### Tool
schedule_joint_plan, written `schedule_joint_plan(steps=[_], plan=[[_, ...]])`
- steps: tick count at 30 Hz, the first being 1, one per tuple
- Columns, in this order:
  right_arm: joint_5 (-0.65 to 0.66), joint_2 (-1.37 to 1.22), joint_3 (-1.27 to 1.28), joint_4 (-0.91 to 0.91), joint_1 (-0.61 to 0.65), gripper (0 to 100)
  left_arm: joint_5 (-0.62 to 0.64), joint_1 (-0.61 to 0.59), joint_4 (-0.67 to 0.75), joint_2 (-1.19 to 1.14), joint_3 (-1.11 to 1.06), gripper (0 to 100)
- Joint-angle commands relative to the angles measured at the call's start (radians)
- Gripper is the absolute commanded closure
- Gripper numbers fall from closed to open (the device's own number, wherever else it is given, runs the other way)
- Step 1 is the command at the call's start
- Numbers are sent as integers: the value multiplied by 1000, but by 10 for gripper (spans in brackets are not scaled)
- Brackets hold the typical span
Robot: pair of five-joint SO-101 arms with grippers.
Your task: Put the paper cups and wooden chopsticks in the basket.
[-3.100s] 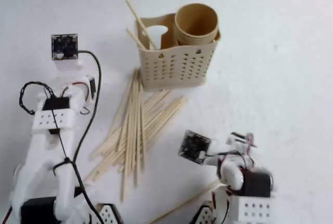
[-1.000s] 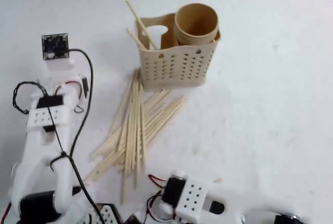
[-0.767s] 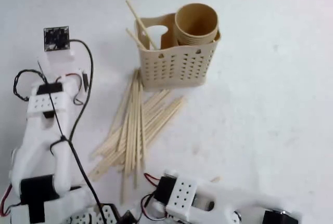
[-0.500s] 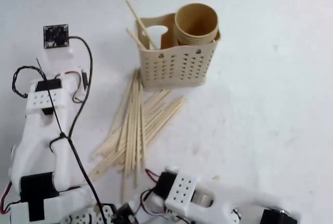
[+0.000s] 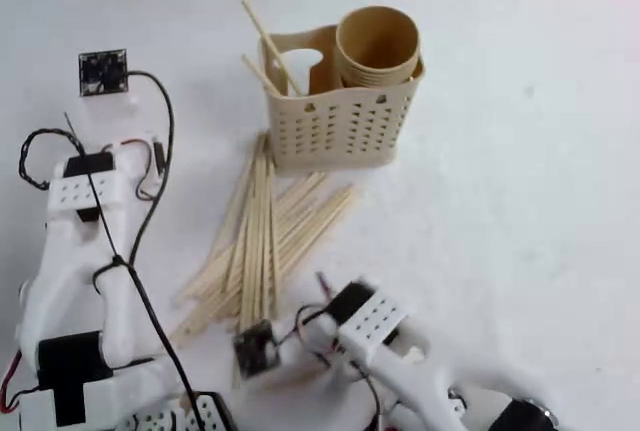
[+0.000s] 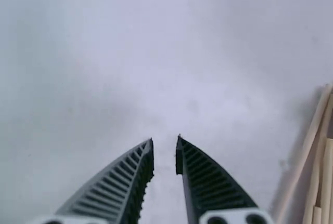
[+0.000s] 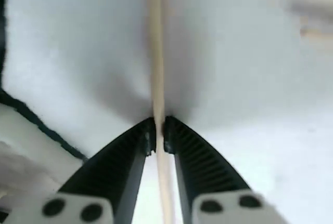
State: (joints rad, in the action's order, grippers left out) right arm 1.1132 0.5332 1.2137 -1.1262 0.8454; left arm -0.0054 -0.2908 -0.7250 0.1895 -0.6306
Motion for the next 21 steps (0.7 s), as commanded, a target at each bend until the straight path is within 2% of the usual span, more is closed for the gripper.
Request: schedule_joint_plan(steps=[1, 10, 16, 19, 21], plan=[[11, 4, -84, 38, -179, 981, 11, -16, -2, -2, 55, 909], [11, 4, -250, 30, -403, 981, 11, -19, 2, -2, 54, 909], [-3, 5, -290, -5, -410, 981, 11, -19, 2, -2, 55, 908], [-74, 5, -319, -38, -392, 981, 11, -18, 2, -4, 55, 908], [-170, 5, -350, -50, -346, 981, 11, -16, 3, -4, 55, 907]])
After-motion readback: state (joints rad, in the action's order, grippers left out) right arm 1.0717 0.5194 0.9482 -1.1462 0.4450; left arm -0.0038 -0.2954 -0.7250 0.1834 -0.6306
